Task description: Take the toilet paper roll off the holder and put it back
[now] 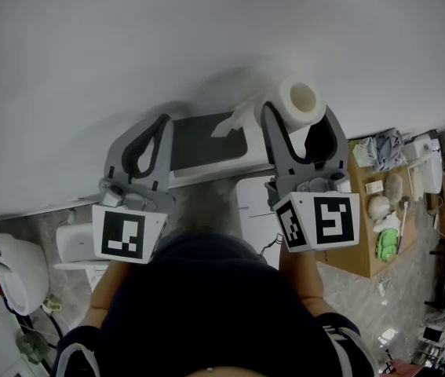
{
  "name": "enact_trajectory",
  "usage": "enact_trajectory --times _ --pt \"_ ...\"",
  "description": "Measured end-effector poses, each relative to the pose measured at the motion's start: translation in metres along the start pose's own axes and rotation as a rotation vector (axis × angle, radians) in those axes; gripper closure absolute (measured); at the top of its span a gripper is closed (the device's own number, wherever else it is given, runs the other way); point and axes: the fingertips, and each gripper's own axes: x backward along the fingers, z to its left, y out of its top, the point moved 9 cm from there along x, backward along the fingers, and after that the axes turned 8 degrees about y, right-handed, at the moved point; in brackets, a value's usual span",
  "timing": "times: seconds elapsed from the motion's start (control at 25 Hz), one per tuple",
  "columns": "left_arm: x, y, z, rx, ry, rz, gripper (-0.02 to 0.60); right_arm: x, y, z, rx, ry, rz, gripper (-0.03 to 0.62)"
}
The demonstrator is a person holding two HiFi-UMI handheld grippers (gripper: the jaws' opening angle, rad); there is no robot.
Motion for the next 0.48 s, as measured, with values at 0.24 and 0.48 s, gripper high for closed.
enact_trajectory --times 0.24,0.48 --pt "0.006 0.001 0.002 -0.001 0.013 0.003 0.583 -0.003 0.003 0.014 0.004 0.046 -0.004 0.298" --pt "0.013 -0.002 0.008 -0.003 0.025 0.004 0.583 -0.012 0.001 0.030 0.015 0.090 -0.003 0.298"
